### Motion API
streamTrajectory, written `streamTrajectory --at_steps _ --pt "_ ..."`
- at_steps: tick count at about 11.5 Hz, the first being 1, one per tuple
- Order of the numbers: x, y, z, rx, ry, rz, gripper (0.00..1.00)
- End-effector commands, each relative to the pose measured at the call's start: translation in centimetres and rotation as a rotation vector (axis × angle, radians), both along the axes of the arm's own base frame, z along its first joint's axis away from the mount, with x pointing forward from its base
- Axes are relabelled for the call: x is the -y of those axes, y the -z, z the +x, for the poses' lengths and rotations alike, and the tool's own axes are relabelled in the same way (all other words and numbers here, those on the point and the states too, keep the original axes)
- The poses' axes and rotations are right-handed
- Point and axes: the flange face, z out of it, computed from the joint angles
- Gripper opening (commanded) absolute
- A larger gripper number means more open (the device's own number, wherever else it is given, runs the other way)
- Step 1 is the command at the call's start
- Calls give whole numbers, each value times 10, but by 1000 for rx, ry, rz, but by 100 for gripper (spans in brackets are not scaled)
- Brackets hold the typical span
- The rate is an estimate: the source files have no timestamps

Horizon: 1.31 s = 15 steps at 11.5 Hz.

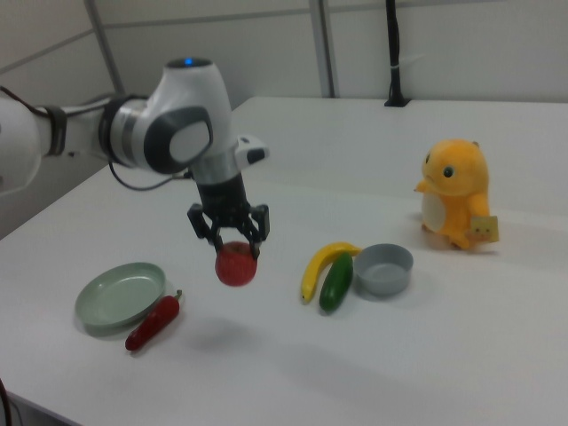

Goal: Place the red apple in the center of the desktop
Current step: 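Lift the apple out of the bowl and carry it toward the table center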

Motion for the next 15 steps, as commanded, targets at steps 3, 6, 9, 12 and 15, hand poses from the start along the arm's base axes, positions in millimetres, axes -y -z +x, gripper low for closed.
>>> streamTrajectory --at_steps 3,6,9,12,15 --pt "-14 73 -19 155 -6 -7 46" --pt "-16 108 -11 223 -26 -31 47" --pt "-18 125 -5 247 -37 -42 65" --pt "-17 116 -4 261 -9 -37 100" --pt "-19 80 7 267 88 -20 100"
